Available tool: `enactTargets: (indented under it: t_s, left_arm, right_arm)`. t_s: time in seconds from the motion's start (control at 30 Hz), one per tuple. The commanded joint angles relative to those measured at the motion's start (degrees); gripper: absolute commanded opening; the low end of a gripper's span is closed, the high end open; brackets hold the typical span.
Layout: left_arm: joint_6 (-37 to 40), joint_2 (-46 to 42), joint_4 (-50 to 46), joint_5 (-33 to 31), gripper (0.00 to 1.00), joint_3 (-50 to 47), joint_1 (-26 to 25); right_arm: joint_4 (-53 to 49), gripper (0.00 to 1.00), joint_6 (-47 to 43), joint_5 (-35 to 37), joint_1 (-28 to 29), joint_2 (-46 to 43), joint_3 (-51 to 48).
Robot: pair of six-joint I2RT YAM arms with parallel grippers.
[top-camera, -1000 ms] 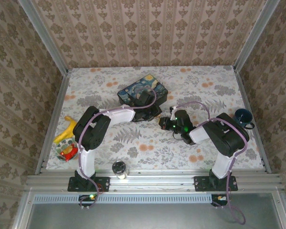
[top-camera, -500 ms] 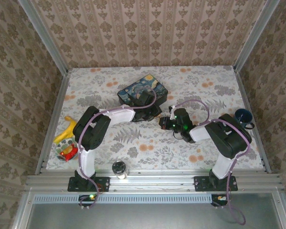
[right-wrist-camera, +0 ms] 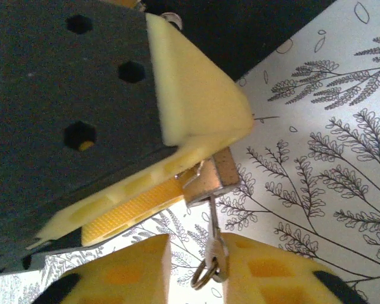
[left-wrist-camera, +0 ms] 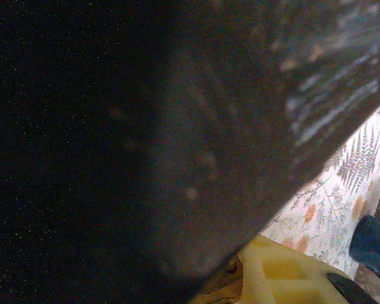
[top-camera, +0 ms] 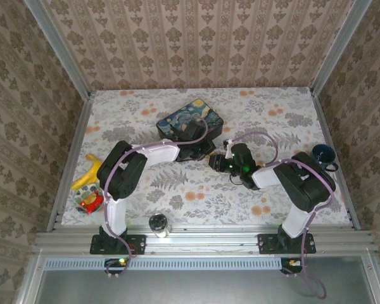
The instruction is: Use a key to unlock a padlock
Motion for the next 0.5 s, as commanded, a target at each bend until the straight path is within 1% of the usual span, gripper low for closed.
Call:
enactTargets:
  t_s: [0.0,0.1,0.27,0.47]
  left_arm:
    - [-6.22,3.33,-3.38,9.26,0.06,-3.31,-1.14]
    - [-6.42,3.25,-3.18,9.11,0.06,-3.58,-0.96]
    - [-7.07,2.86,-2.29,8.82,0.06,-4.59,-0.56]
    - [-7.22,2.46,-1.86,8.47,0.06,-5.25,-0.26]
  right_arm:
    - [0.63,0.31,-1.10,-1.37,0.60,-2.96,-0.80]
    - [-0.54,0.36,-1.36,-0.72,0.55,-4.43,-1.59]
    - [-4.68,0.46,-2.28,0.41,0.47,-7.78,-3.03]
    - [-11.15,0.47,-3.17,2.70,0.29,-14.22,-5.40]
